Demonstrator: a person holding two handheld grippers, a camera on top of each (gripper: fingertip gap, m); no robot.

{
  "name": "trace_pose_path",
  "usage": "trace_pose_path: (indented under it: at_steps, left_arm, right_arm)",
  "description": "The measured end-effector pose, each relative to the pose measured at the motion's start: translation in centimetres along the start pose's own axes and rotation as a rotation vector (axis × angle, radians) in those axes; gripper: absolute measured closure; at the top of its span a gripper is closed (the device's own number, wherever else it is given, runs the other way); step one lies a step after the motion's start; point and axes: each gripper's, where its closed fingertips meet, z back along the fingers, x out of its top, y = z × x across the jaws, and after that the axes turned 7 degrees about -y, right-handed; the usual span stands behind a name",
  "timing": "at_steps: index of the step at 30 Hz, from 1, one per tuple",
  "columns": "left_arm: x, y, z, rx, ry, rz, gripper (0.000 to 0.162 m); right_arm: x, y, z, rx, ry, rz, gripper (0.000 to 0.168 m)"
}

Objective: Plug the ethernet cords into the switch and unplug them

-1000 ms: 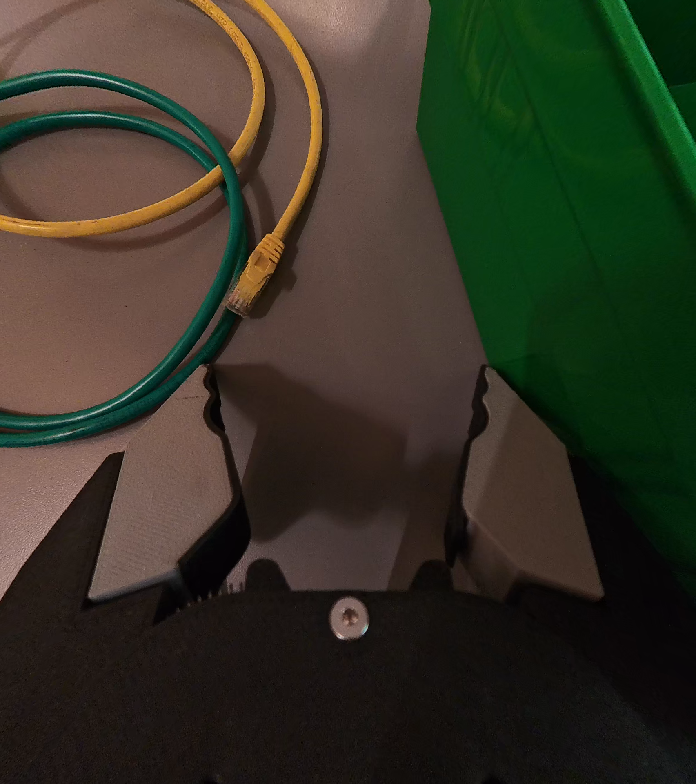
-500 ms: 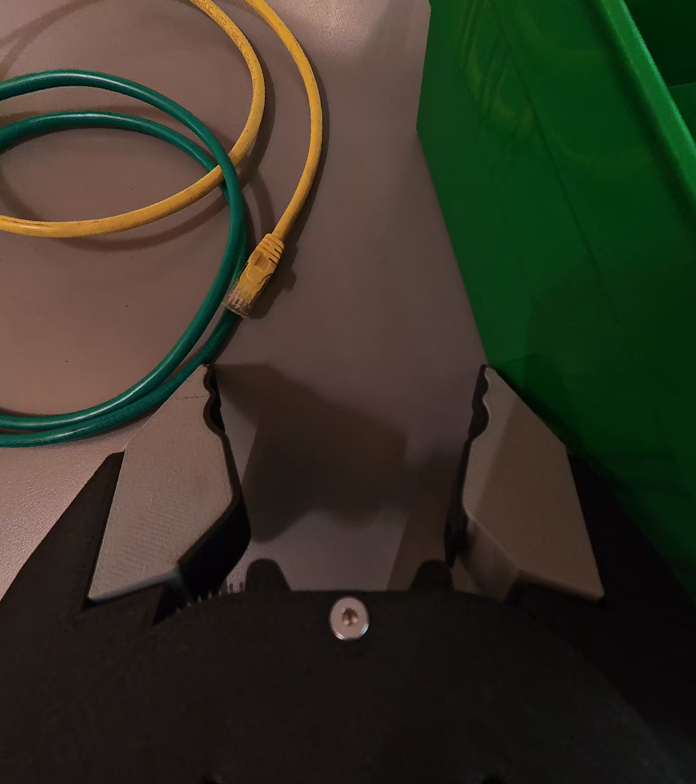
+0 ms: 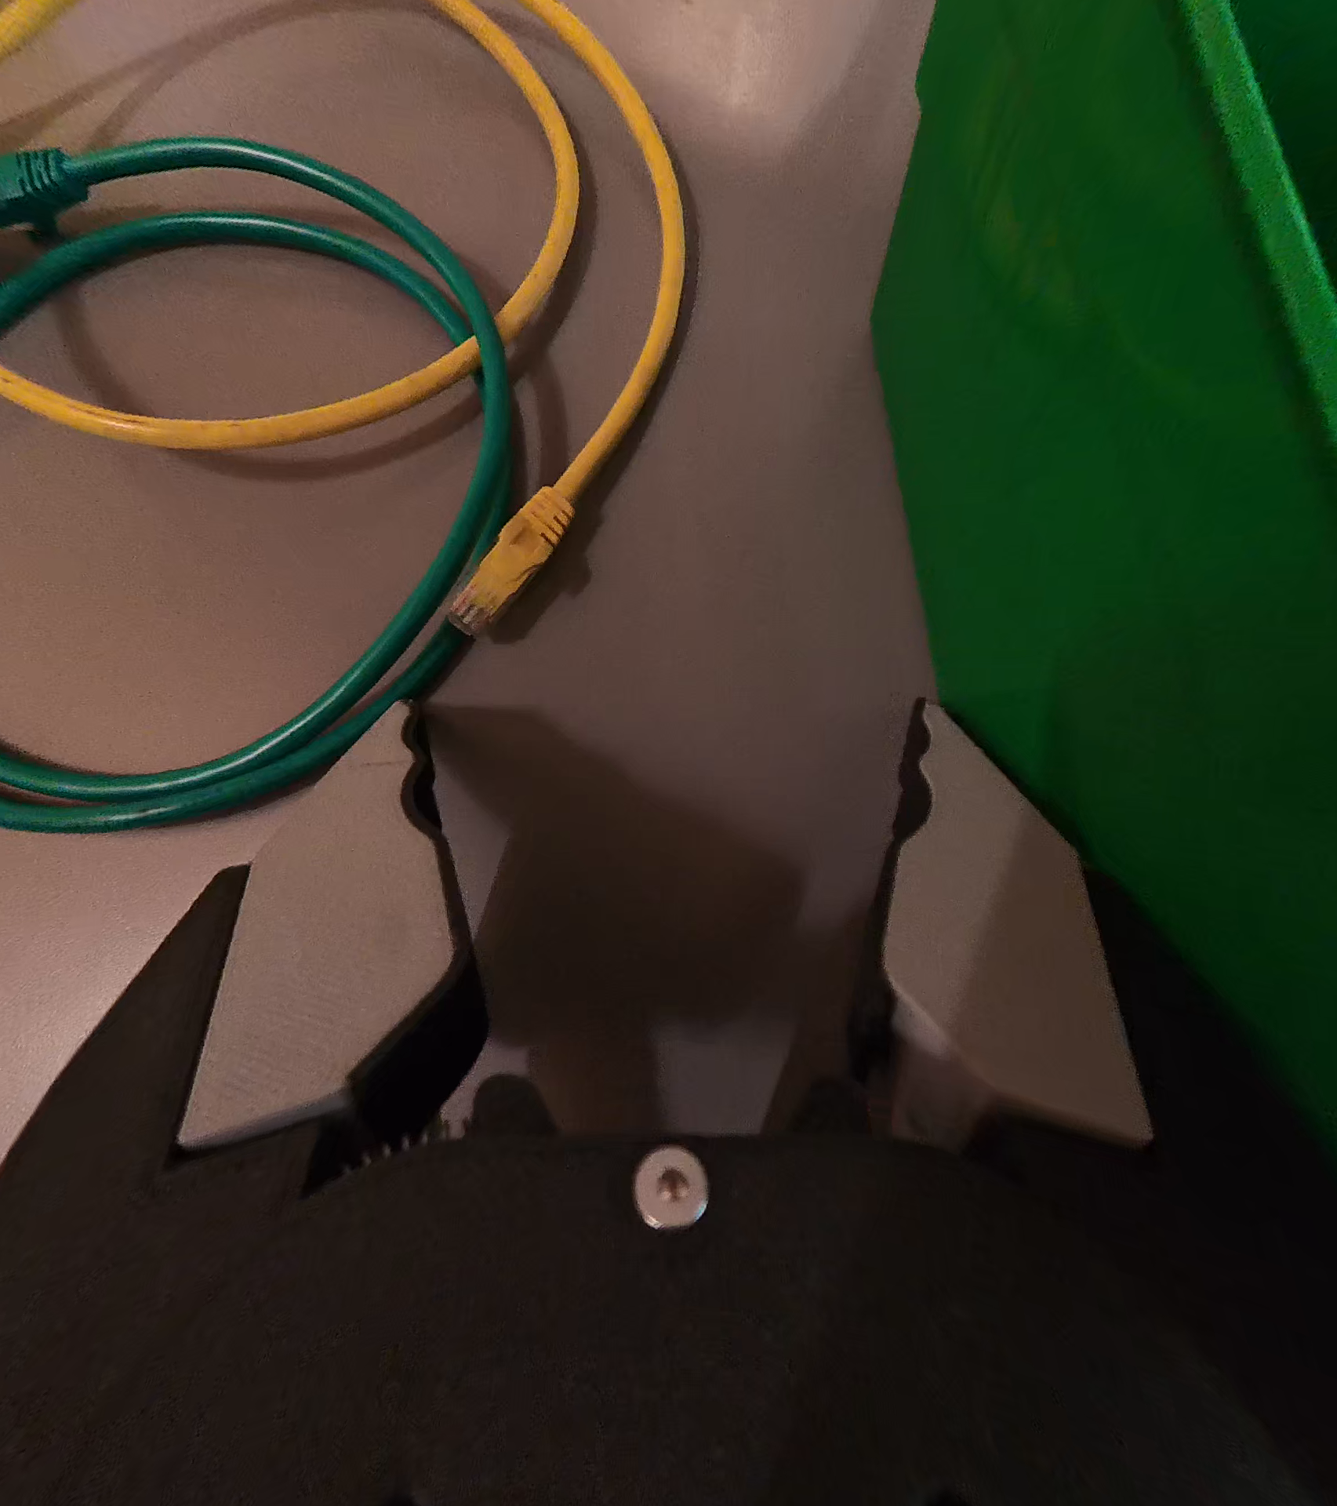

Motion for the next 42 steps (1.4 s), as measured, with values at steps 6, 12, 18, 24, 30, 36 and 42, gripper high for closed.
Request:
trace_pose_path:
  at_steps: [6, 12, 18, 24, 30, 36, 42]
  left_arm:
    - [0.3, -2.1, 0.4, -0.098, -0.004, 0.007, 0.076]
    - [0.8, -3.4, 0.9, -0.031, 0.002, -0.148, 0.072]
    - [3.4, -2.6, 2.7, -0.029, -0.088, -0.197, 0.07]
    - [-0.8, -1.1, 0.3, -0.162, 0.051, -0.111, 0.069]
    - [-3.4, -3.2, -2.9, -0.28, 0.134, -0.06, 0.072]
    - [-1.4, -7.8, -2.1, -0.5, 0.119, 0.14, 0.06]
    - [2.0, -6.9, -1.7, -0.494, 0.011, 0.113, 0.071]
  right_arm:
    - [0.2, 0.6, 0.4, 0.02, -0.025, 0.034, 0.099]
    - [5.2, 3.1, 2.5, 0.078, -0.349, 0.072, 0.097]
    - [8.6, 6.7, 3.0, 0.235, -0.478, 0.105, 0.088]
    - [9.4, 8.1, 1.0, 0.382, -0.467, 0.145, 0.089]
    - [8.4, 9.4, 2.3, 0.501, -0.47, 0.117, 0.089]
    - [8.4, 9.6, 3.0, 0.605, -0.474, 0.028, 0.092]
    - [7.1, 11.3, 2.0, 0.596, -0.408, 0.163, 0.095]
